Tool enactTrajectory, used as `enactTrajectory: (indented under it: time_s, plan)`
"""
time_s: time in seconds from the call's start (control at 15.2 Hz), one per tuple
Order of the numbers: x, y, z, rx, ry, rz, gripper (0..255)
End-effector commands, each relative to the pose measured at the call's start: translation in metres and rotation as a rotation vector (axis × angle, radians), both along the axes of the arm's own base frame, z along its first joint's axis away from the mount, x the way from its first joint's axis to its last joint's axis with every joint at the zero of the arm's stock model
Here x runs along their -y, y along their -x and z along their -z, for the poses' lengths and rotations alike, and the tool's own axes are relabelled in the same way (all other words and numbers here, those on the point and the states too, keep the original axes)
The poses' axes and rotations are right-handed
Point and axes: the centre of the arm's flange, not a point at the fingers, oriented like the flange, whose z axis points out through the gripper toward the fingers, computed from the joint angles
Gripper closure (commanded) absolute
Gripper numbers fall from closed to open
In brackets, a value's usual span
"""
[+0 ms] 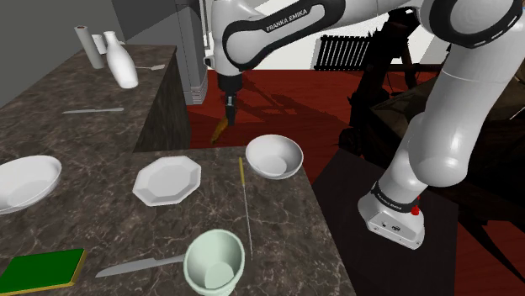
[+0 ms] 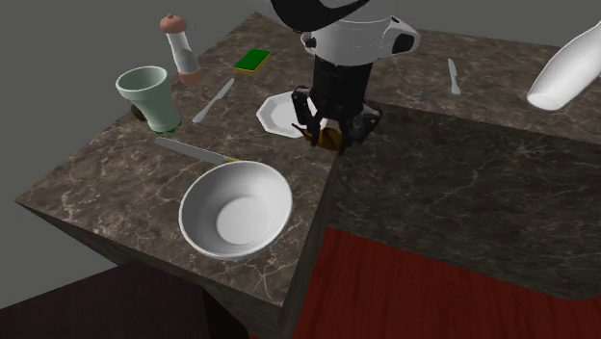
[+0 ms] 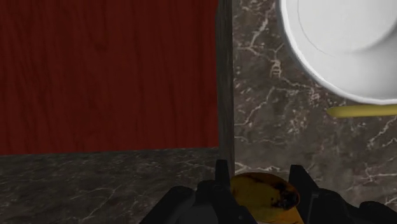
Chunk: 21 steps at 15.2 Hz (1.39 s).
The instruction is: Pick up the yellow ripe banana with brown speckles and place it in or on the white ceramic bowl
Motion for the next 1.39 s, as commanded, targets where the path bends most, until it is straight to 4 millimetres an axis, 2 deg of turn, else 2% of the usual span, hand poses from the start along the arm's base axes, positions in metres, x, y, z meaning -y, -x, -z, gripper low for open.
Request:
enactTrajectory:
  time_s: [0.0,0.13,1.06,1.19,1.25,1.32]
  plan:
    - [-0.001,0.0,-0.011,0.0,0.0,0.0,255]
    - [-0.001,0.0,-0.02,0.0,0.0,0.0,255]
    - [0.049,0.179,-0.02,0.0,0.0,0.0,255]
    - [0.049,0.179,-0.009,0.0,0.0,0.0,255]
    - [0.048,0.175,-0.012,0.0,0.0,0.001,255]
    - [0.048,0.175,-0.012,0.0,0.0,0.001,0]
